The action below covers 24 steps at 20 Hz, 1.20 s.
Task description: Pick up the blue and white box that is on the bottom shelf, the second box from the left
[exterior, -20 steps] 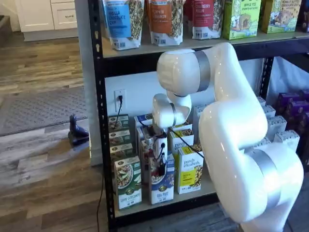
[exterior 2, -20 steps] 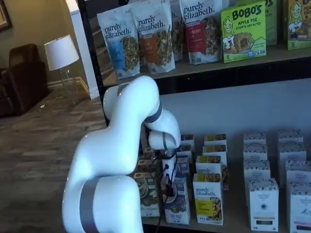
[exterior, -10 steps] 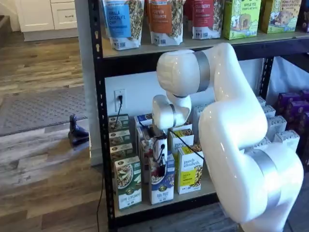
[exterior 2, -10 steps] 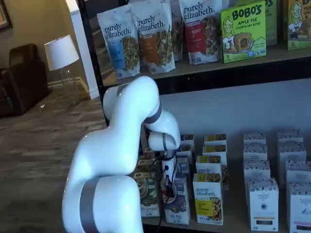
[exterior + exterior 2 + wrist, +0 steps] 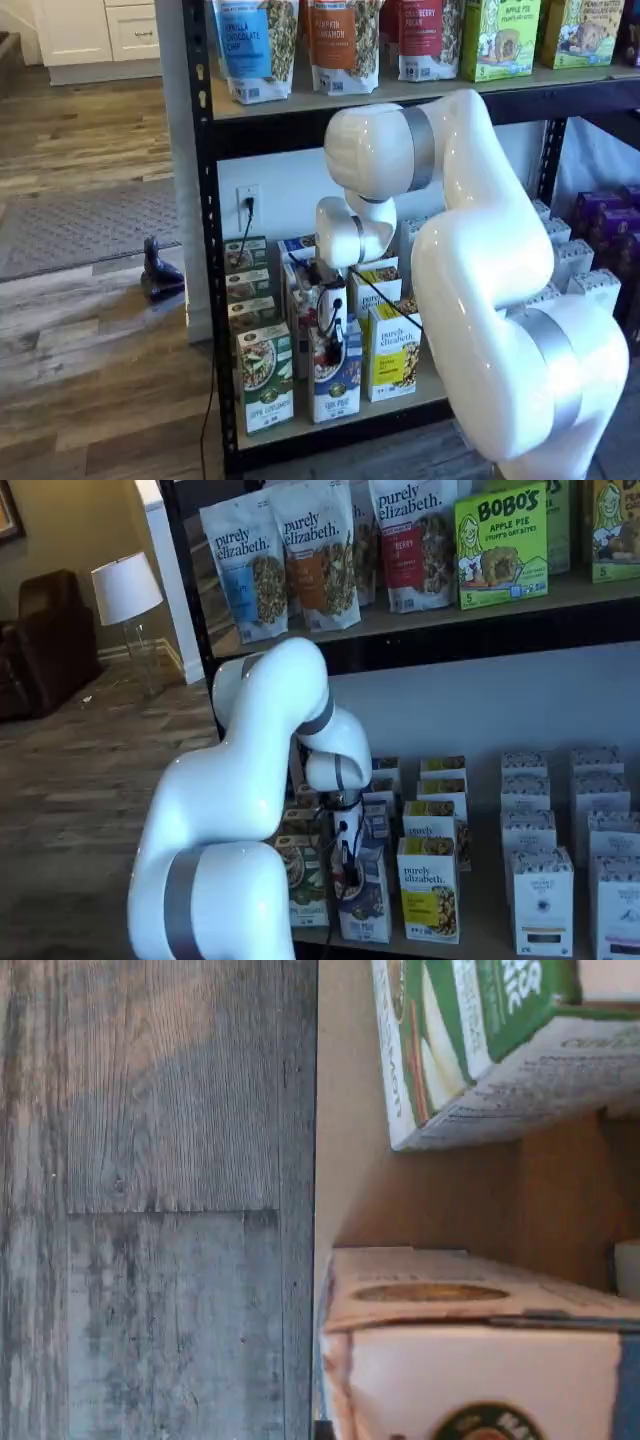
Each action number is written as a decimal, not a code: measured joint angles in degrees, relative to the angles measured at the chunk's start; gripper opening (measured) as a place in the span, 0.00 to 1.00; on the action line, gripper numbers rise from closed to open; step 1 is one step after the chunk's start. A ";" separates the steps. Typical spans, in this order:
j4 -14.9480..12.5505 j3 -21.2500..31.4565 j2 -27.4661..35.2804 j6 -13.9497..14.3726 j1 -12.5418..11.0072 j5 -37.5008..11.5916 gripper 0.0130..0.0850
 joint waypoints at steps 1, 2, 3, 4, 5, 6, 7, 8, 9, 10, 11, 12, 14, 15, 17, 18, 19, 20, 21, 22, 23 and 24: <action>0.04 0.01 0.00 -0.04 -0.01 0.03 0.56; 0.07 0.06 -0.02 -0.07 -0.02 0.00 0.50; 0.09 0.21 -0.06 -0.10 -0.02 -0.29 0.50; 0.09 0.42 -0.12 -0.10 -0.03 -0.71 0.50; 0.07 0.53 -0.15 -0.10 -0.03 -0.89 0.50; 0.03 0.64 -0.20 -0.08 -0.03 -1.01 0.50; -0.01 0.77 -0.27 -0.05 -0.04 -1.12 0.50; -0.13 0.99 -0.41 0.05 -0.04 -1.22 0.50; -0.24 1.31 -0.62 0.14 -0.04 -1.30 0.50; -0.40 1.77 -0.93 0.28 -0.04 -1.44 0.50; -0.58 2.17 -1.20 0.45 -0.03 -1.58 0.50; -0.88 2.85 -1.69 0.72 0.00 -1.76 0.50; -0.89 3.97 -2.54 0.74 0.03 -2.14 0.50; -0.84 4.66 -3.07 0.69 0.03 -2.39 0.50; -0.98 6.01 -4.11 0.85 0.06 -2.88 0.50; -1.17 6.74 -4.65 1.04 0.10 -3.10 0.50; -1.45 7.52 -5.25 1.33 0.15 -3.28 0.50; -1.74 8.37 -5.89 1.64 0.22 -3.49 0.50; -2.16 9.65 -6.81 2.11 0.32 -3.86 0.50; -2.47 10.73 -7.60 2.47 0.42 -4.18 0.50; -2.86 11.86 -8.43 2.92 0.54 -4.46 0.50; -3.10 12.81 -9.15 3.25 0.66 -4.60 0.50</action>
